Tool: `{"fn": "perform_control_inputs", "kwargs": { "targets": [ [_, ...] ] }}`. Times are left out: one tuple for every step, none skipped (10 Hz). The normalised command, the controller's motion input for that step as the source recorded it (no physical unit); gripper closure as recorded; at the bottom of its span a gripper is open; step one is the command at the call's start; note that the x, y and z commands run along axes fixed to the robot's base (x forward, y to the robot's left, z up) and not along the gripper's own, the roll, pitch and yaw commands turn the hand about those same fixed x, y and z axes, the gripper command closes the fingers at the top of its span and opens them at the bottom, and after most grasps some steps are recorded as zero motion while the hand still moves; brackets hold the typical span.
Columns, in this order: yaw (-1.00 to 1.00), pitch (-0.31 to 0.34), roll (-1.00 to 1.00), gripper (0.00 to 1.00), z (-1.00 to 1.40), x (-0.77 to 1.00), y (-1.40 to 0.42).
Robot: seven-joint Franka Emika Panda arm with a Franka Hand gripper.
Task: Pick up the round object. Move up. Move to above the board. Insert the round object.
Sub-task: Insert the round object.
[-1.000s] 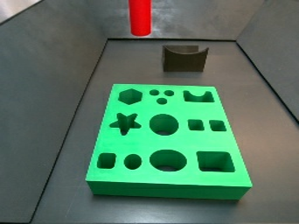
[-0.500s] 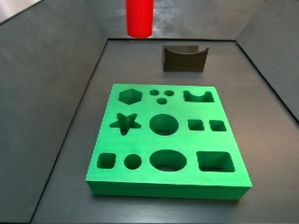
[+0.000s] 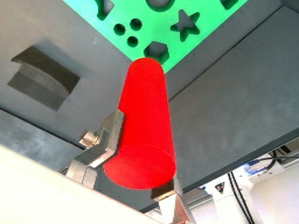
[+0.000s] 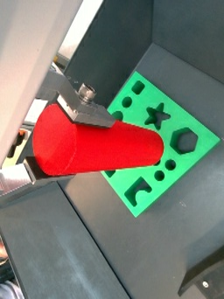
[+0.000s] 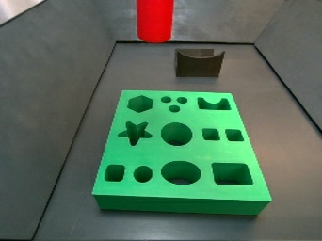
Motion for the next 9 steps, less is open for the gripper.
{"fn": "perform_control_inputs", "kwargs": {
  "targets": [
    [0.00,0.000,0.00,1.00,-0.04,0.00,0.00],
    [0.00,-0.036,0.04,1.00,-0.39,0.00,-0.14],
    [-0.08,-0.014,0.00,1.00,-0.49,0.19,-0.43],
    [-0.21,-0.007,0.05,1.00,-0.44,0.37,-0.56],
    [-0.21,0.000,0.10,1.00,-0.42,0.45,-0.57],
    [-0.18,-0.011,0.16,1.00,-0.41,0.47,-0.57],
    [-0.16,-0.031,0.22,1.00,-0.47,0.45,-0.54],
    [-0.15,-0.113,0.26,1.00,-0.52,0.29,-0.47],
    [-0.13,-0.170,0.18,1.00,-0.56,0.14,-0.33]
  ]
}}
